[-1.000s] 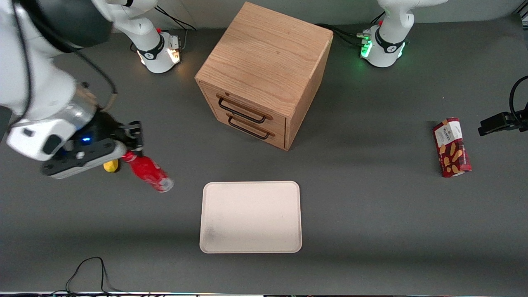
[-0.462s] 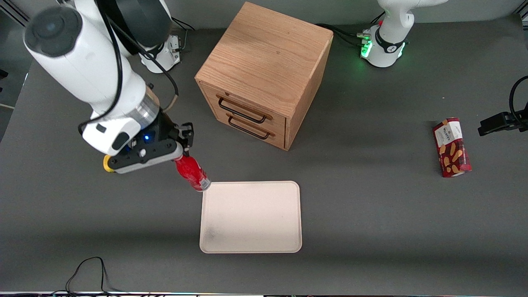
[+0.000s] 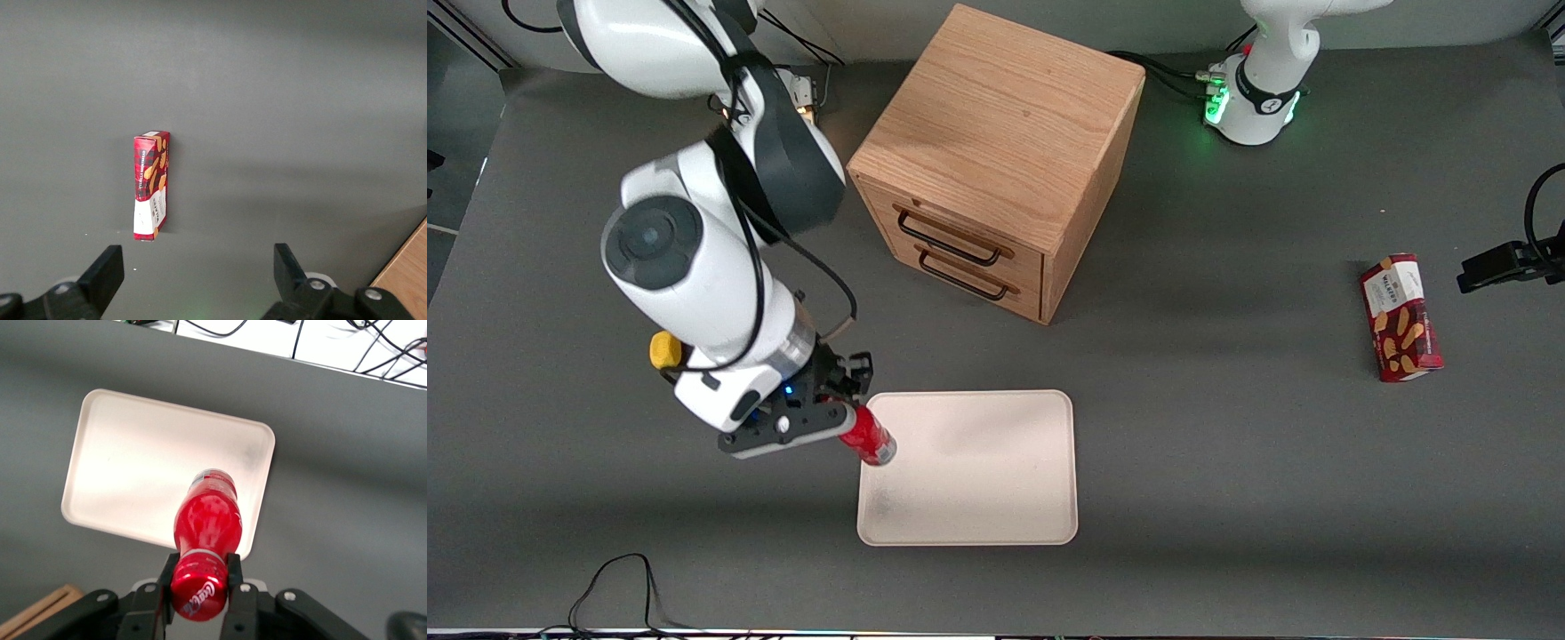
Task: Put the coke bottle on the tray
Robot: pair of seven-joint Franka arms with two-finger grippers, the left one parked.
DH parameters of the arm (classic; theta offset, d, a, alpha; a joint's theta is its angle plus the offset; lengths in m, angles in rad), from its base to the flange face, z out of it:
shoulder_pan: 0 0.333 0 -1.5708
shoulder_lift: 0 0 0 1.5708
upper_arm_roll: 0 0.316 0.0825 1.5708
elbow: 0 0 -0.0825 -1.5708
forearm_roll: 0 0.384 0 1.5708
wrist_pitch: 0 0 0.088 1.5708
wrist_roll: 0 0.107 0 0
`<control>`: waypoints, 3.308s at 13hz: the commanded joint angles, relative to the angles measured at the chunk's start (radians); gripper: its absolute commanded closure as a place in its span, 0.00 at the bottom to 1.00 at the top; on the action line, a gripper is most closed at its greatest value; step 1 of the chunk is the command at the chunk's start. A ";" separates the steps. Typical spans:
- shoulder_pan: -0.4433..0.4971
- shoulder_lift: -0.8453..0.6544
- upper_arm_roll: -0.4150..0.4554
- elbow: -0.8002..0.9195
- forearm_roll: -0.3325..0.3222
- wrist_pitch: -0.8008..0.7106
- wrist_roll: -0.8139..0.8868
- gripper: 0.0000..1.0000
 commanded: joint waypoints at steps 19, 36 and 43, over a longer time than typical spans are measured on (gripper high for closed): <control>-0.034 0.259 0.009 0.020 0.011 0.202 -0.091 1.00; -0.043 -0.197 0.024 -0.313 0.013 0.032 0.114 0.00; -0.331 -0.708 0.145 -0.705 -0.007 -0.105 0.022 0.00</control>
